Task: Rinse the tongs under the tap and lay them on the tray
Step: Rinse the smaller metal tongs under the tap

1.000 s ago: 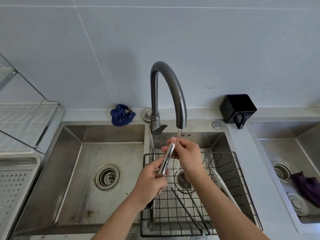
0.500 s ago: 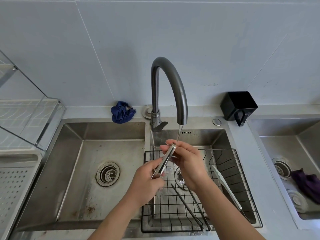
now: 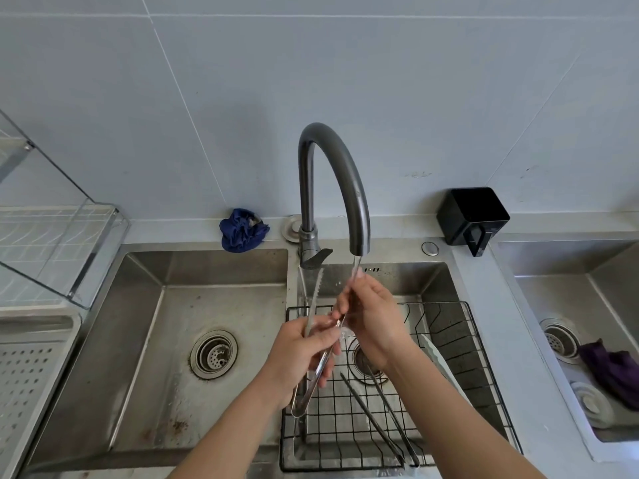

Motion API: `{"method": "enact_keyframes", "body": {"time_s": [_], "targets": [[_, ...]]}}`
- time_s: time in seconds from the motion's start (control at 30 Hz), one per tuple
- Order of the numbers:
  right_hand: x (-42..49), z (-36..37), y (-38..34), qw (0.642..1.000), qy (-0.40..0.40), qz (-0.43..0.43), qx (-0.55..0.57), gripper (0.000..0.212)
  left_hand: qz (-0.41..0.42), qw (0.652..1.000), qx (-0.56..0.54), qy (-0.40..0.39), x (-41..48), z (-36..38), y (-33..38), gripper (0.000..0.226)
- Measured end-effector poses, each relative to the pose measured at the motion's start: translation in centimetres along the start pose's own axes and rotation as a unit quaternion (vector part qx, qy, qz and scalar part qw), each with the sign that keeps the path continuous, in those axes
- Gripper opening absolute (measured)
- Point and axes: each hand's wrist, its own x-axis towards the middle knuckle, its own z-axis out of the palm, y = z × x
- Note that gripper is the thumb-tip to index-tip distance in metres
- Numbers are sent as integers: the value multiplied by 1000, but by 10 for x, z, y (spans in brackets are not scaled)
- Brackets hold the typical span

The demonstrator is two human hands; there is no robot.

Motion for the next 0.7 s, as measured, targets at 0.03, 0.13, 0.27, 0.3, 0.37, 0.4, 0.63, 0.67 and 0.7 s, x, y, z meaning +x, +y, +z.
{"method": "enact_keyframes", "body": {"time_s": [0.03,0.13,0.27,0.3,0.37,0.4,0.63,0.67,0.7], "targets": [[2,2,-2,1000,22,-1,-10,40,0,1000,14,6,1,2,-1,7],[3,5,-2,998,8,8,69,35,5,999,-20,40,7,9,-1,6],[-2,5,2,994,-39,15,96,19,-3,995,-97,37,12,13,6,11],[-1,6,1,996,-31,16,79,17,-14,994,-105,29,12,13,6,15],[3,9,-1,998,3,23,50,24,-34,993,-110,11,12,14,4,20],[4,9,-2,998,16,29,48,29,-42,993,-113,4,13,15,4,22],[-5,6,8,996,-50,14,77,19,-71,990,-113,36,22,10,4,34],[-3,6,7,998,-35,8,45,17,-70,992,-99,43,22,10,3,35],[-1,7,4,1000,-13,1,4,20,-67,993,-86,48,22,11,2,35]]}}
